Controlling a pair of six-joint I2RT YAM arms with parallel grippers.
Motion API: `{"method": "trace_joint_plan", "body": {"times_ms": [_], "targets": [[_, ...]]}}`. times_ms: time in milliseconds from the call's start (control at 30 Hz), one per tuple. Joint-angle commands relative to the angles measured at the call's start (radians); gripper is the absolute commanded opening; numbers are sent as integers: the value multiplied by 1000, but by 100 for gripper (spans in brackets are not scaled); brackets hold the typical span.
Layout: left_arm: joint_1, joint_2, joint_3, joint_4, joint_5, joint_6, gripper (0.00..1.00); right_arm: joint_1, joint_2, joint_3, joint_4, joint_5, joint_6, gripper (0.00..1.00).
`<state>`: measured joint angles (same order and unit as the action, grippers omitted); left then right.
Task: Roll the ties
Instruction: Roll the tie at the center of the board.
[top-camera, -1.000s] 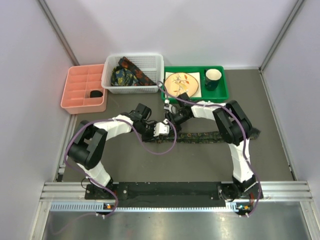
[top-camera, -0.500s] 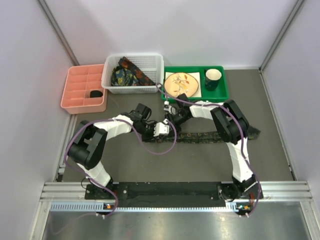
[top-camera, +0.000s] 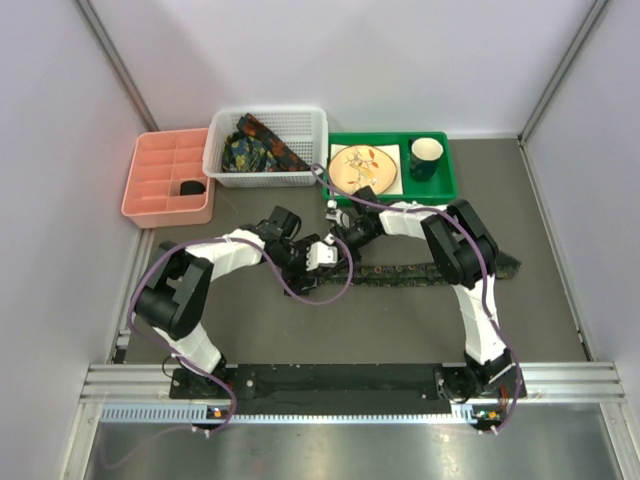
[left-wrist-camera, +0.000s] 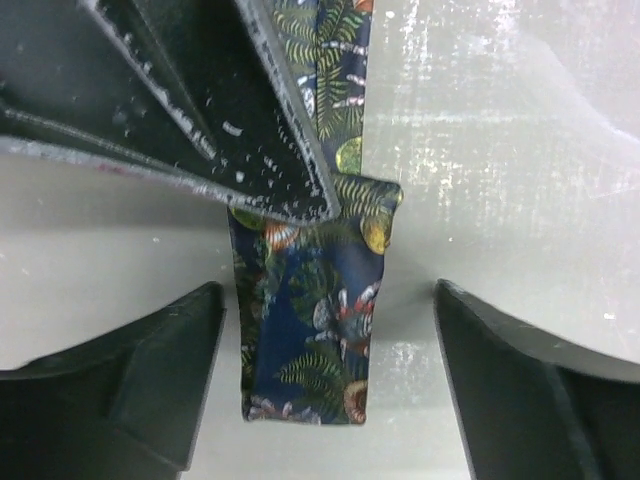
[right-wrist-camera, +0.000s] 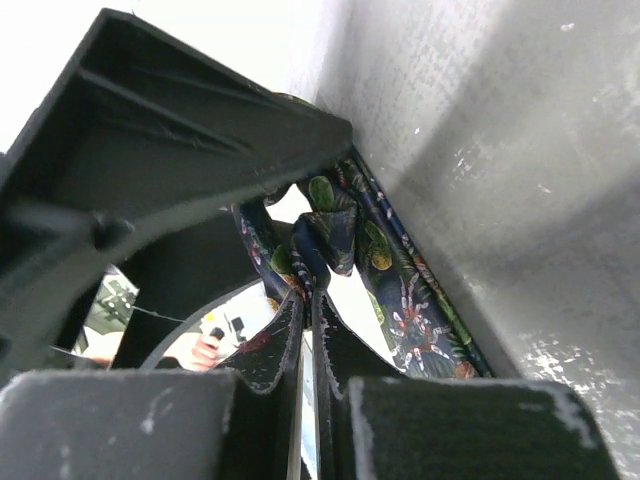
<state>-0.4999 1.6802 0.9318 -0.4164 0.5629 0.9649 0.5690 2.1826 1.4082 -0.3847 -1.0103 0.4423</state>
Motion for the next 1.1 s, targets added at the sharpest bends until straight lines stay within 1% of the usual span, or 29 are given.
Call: {"method": "trace_joint_plan", "body": {"times_ms": [0,100,200,400,600,667,800,900,933,1067], "targets": [[32,-69,47,7,67,-75,99,9,-14,25,-2,12,-45,0],[52,-112,44,43,94,-133,99,9,-18,25,-5,13,-50,0],[55,-114,47,53,92,-140,99,11,-20,31,-10,16,-57,0],[55,2,93,18,107,-135,99,9,-21,38,-10,21,-66,0],[50,68,117,15,88,-91,99,9,-29,48,-25,35,-93,0],[43,90,148,-39,80,-65,99,11,-27,52,-22,33,-93,0],[21,137,187,-122,71,-19,88,11,-30,61,-25,35,-91,0],[0,145,180,-177,57,18,70,9,-27,61,-22,30,-93,0],[-3,145,180,-191,57,27,58,9,-29,61,-23,33,-93,0],[-2,124,154,-239,55,70,37,9,-20,67,-43,59,-106,0]]}}
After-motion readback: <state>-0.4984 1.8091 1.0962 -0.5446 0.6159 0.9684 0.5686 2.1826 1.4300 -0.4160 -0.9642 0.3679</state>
